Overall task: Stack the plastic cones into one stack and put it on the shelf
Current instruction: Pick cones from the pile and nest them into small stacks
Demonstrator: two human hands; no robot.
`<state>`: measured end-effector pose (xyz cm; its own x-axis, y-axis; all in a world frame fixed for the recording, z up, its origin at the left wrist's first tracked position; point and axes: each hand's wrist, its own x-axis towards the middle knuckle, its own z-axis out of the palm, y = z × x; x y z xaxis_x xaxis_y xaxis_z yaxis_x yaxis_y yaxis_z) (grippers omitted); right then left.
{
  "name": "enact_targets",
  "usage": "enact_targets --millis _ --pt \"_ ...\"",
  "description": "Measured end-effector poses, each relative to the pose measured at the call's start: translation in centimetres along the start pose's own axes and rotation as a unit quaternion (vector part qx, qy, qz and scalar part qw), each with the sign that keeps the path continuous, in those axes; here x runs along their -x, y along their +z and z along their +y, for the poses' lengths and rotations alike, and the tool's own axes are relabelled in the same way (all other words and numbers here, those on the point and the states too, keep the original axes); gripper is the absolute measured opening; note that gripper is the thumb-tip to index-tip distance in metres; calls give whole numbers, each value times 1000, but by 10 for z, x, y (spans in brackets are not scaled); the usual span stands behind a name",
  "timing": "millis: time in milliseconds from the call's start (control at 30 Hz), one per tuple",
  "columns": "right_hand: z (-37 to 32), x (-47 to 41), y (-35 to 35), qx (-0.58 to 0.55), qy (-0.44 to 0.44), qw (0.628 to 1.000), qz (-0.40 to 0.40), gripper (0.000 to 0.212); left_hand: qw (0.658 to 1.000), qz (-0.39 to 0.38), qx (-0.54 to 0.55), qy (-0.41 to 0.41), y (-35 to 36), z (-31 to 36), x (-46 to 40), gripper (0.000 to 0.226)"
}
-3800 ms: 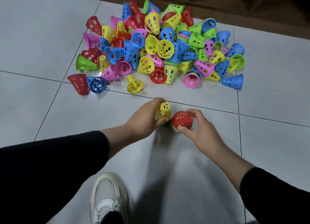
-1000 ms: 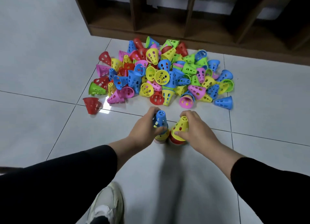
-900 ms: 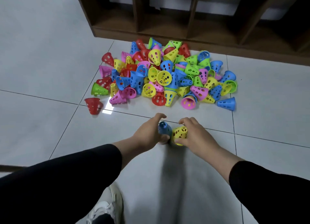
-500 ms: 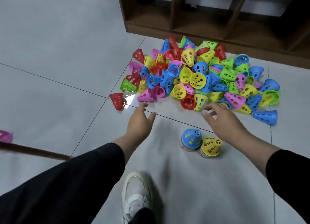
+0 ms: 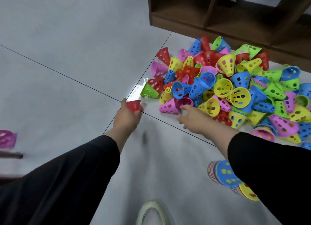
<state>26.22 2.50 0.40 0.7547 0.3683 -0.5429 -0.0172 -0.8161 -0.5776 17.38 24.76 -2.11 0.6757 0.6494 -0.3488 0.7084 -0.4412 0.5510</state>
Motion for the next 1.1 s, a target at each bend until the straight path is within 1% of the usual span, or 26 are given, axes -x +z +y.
enact_targets --millis 67,133,233,300,367,467,533,600,667,733,800,900,967,1000,1100 --pt "-2 -16 10 -50 28 998 4 45 1000 -6 -11 -3 4 4 -14 73" --pt "-2 -29 20 -123 61 990 4 45 1000 -14 -26 3 8 6 -25 70" --pt "-3 -39 34 -227 112 967 -24 28 999 -31 -43 6 14 7 -35 52" --pt "-1 -45 41 -245 127 961 -17 19 999 -29 -44 2 18 7 -39 37" --pt "0 -49 44 -235 121 964 9 16 999 -20 -44 -1 22 7 -42 31" --pt "1 -51 43 -229 112 966 36 20 998 0 -63 23 29 7 -37 37" --pt "1 -44 38 -249 126 959 42 24 997 13 -59 54 31 5 -29 39" --pt "4 -36 31 -310 149 938 43 25 996 8 -29 89 32 4 -19 41" --pt "7 -27 22 -358 149 920 53 26 991 -18 33 125 32 7 -5 40" --pt "11 -16 12 -349 122 927 69 29 981 -61 125 137 32 16 12 41" --pt "15 -1 -1 -320 78 941 84 33 963 -104 220 118 32 29 30 47" --pt "21 31 -29 -280 28 955 88 27 921 -164 344 80 30 52 53 45" --pt "25 56 -49 -264 1 960 92 22 903 -189 377 79 29 65 68 41" --pt "27 69 -58 -274 -5 957 91 20 899 -198 381 85 28 72 76 41" --pt "31 109 -81 -375 -6 926 49 17 891 -235 370 120 27 91 104 43"
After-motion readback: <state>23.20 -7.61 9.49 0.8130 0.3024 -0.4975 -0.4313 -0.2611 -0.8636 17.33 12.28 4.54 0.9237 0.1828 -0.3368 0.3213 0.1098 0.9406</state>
